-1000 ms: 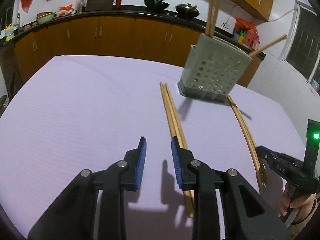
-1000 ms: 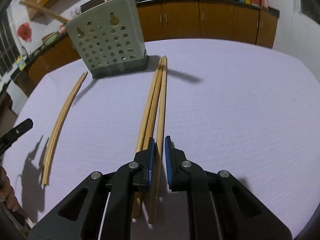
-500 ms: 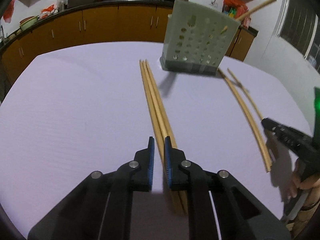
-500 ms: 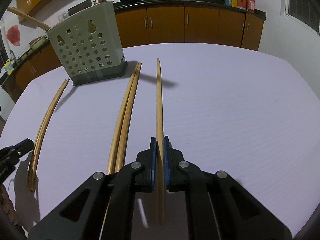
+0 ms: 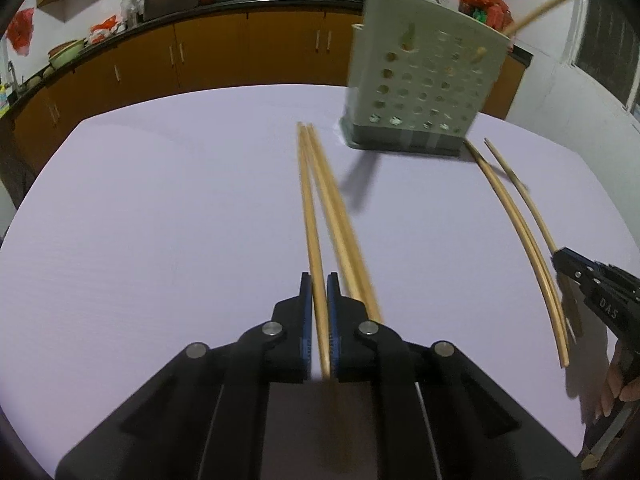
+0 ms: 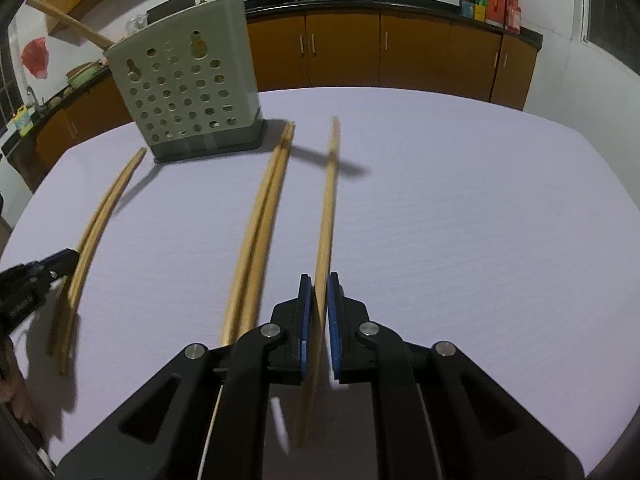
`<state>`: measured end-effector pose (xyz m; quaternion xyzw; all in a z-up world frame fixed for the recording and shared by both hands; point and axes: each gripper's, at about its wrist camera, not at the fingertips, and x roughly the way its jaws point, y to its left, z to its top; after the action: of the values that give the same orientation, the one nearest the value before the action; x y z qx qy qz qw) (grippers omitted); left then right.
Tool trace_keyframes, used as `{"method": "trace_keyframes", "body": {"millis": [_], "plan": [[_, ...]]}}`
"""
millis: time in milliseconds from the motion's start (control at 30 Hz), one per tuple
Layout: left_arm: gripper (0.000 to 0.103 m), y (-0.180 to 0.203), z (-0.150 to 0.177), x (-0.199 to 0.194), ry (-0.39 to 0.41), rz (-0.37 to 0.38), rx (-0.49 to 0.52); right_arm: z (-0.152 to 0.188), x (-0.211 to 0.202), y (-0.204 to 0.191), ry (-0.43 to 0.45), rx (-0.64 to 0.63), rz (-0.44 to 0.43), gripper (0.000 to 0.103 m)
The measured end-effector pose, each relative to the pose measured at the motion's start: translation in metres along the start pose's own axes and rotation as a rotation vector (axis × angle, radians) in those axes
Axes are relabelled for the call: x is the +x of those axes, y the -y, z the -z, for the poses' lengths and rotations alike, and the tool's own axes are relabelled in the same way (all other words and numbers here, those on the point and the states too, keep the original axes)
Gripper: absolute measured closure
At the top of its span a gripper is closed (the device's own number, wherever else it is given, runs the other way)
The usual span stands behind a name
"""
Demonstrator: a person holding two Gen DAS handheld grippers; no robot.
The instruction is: Organize utensils
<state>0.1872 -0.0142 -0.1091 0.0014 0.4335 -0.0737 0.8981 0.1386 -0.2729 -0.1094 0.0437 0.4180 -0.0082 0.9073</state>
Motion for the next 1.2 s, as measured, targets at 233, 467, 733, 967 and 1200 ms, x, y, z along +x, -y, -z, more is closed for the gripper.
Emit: {"method": "trace_keyframes", "body": {"millis": [233,467,733,967,1200], "plan": [[0.094,-0.048,-0.002,-0.001,0.007,-0.052,-0.082,-0.005,0.003,0.029,0.008,0.08,0.039,0.095],[0.094,-0.05,-0.002,0.0,0.015,-0.036,-0.094,-0.007,0.005,0.027,0.006,0.072,0.043,0.095],[0.094,-0.05,0.0,-0.002,0.018,-0.016,-0.115,-0.006,0.006,0.025,0.006,0.063,0.054,0.095],[0.094,-0.051,-0.001,-0.001,0.018,-0.011,-0.119,-0.007,0.006,0.026,0.006,0.064,0.052,0.095],[0.094,-0.053,0.0,-0.002,0.02,0.0,-0.128,-0.007,0.006,0.026,0.006,0.064,0.052,0.095]]}}
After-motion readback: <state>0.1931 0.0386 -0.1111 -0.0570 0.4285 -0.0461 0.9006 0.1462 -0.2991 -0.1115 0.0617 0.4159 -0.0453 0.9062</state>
